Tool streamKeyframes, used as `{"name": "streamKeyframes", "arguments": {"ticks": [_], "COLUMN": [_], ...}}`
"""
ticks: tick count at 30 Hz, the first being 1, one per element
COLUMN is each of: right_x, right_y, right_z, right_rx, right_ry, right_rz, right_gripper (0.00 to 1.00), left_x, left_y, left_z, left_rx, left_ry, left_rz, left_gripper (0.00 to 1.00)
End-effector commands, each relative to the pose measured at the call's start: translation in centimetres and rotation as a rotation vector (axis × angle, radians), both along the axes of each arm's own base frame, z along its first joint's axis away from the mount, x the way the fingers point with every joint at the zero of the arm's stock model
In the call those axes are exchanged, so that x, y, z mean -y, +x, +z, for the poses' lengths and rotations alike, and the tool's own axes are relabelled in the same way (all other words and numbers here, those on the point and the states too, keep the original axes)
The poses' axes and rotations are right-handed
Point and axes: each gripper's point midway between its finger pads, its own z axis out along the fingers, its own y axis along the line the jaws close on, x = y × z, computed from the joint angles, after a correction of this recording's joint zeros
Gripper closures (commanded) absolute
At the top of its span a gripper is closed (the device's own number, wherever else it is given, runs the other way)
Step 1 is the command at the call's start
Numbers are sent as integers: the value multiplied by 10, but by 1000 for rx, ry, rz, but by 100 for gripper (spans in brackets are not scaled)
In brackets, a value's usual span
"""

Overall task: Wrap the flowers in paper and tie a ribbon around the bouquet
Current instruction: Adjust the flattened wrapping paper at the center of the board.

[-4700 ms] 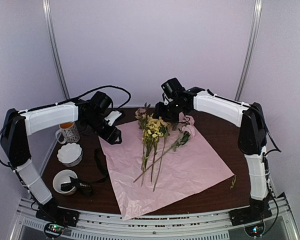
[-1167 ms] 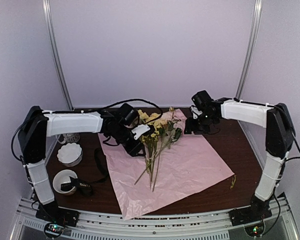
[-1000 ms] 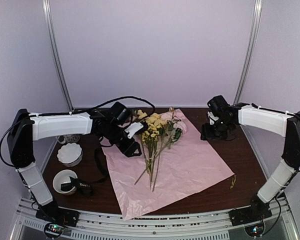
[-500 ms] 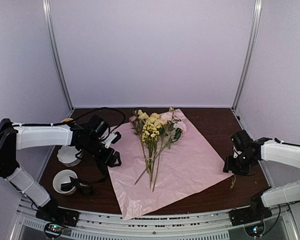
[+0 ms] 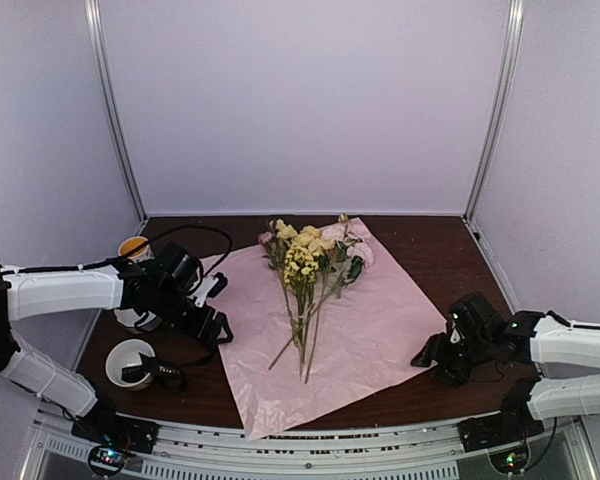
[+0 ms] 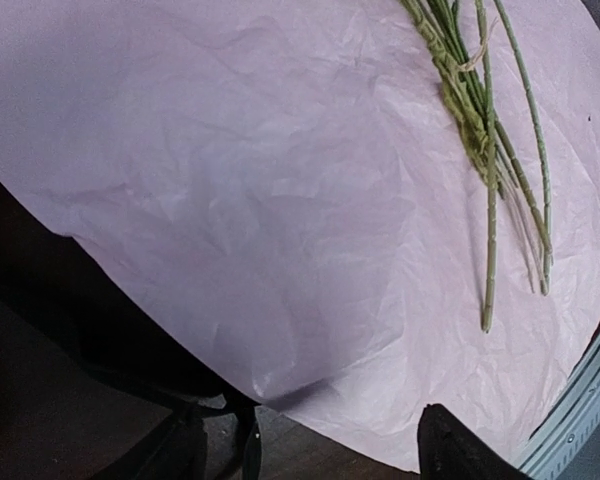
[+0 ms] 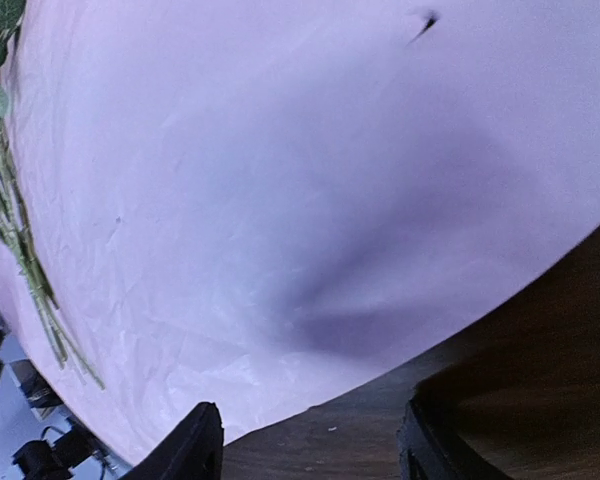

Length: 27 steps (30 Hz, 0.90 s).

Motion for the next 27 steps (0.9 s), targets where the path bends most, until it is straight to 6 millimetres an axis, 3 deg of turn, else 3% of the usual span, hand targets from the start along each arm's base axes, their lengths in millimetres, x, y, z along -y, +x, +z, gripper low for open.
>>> {"name": "streamKeyframes", "arguments": {"ticks": [1,10,20,23,27], "right_x": [-46,-104,-131,-128,-122], "right_y": [-11,-28,2,11,17], "right_z": [5,12,17,14,12], "right_rx": [-126,-231,-130,-103,-71], "right_ry": [212,297,301,298,288], "right_rz": [-49,66,116,96,83], "right_gripper": [39,36,38,48,68], "left_x": [-3,1,20,24,36], "left_y": [-9,-15,-12,-12,-13], "left_z": [-10,-27,-47,-42,-30], "left_rx": [-38,-91,-105,-69,-17], "left_ry": [-26,-38,-10,9,37], "left_rz": [30,27,-50,-82,-140], "left_gripper": [24,24,31,32,33]}}
